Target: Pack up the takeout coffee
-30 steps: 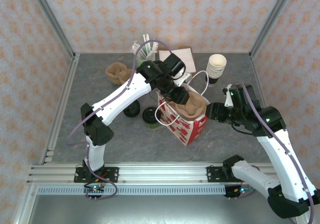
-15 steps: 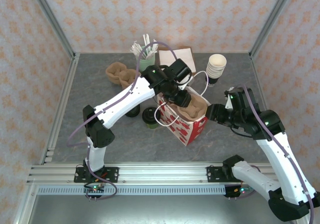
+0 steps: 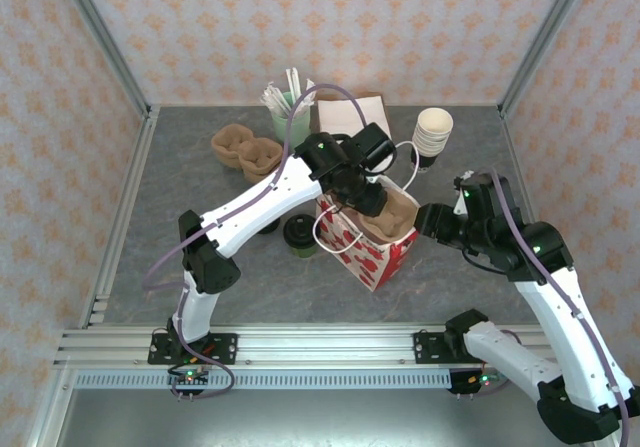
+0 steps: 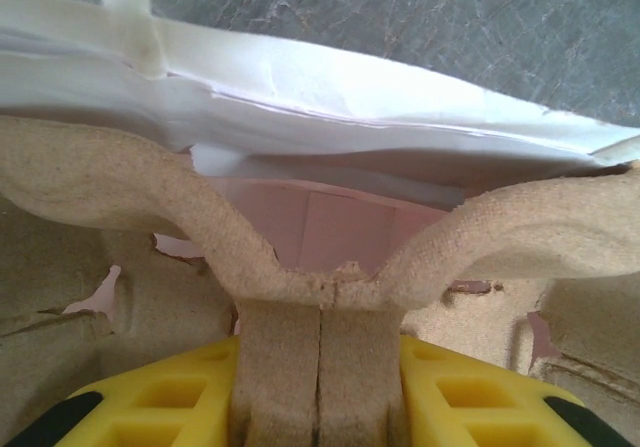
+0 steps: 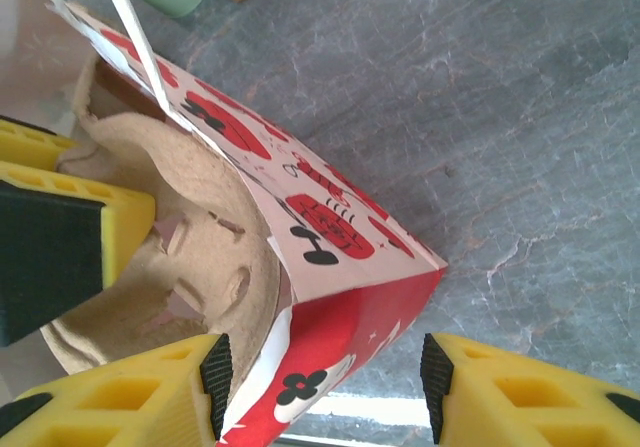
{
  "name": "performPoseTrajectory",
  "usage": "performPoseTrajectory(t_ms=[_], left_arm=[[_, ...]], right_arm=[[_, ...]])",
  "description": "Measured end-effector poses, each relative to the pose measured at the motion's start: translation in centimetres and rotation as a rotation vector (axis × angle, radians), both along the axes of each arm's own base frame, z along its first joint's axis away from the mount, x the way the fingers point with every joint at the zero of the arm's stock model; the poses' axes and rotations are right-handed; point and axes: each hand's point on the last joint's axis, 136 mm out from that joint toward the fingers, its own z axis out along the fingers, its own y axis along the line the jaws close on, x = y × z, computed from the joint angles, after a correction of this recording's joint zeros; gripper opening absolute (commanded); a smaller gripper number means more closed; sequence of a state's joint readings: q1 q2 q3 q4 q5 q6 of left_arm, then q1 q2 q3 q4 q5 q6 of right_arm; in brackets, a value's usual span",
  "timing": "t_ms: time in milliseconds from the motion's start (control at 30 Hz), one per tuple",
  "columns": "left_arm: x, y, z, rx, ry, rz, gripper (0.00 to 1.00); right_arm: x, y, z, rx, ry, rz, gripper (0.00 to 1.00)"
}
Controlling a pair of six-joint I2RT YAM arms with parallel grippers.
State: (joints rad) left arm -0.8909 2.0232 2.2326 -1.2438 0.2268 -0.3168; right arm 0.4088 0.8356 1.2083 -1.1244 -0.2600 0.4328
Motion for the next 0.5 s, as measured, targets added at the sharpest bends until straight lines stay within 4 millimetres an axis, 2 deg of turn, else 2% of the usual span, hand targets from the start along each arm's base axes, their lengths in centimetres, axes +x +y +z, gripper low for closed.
performPoseTrajectory(t_ms=[167,300,500], left_arm=[[0.4,0.3,0.4,0.015,-0.017,0.011,0.37],[0.5,0.4,1.2,0.012,-0.034,0.017,0.37],[0.8,0.6,1.5,0.018,-0.052,0.027,0.37]], right_arm=[[0.8,0.3,0.4,0.005,-0.026,0.003,0.55],[1.3,0.5,0.3,0.007,-0.022,0.0,0.43],[1.1,0.6,0.4,0.034,-0.024,-0.013,0.41]])
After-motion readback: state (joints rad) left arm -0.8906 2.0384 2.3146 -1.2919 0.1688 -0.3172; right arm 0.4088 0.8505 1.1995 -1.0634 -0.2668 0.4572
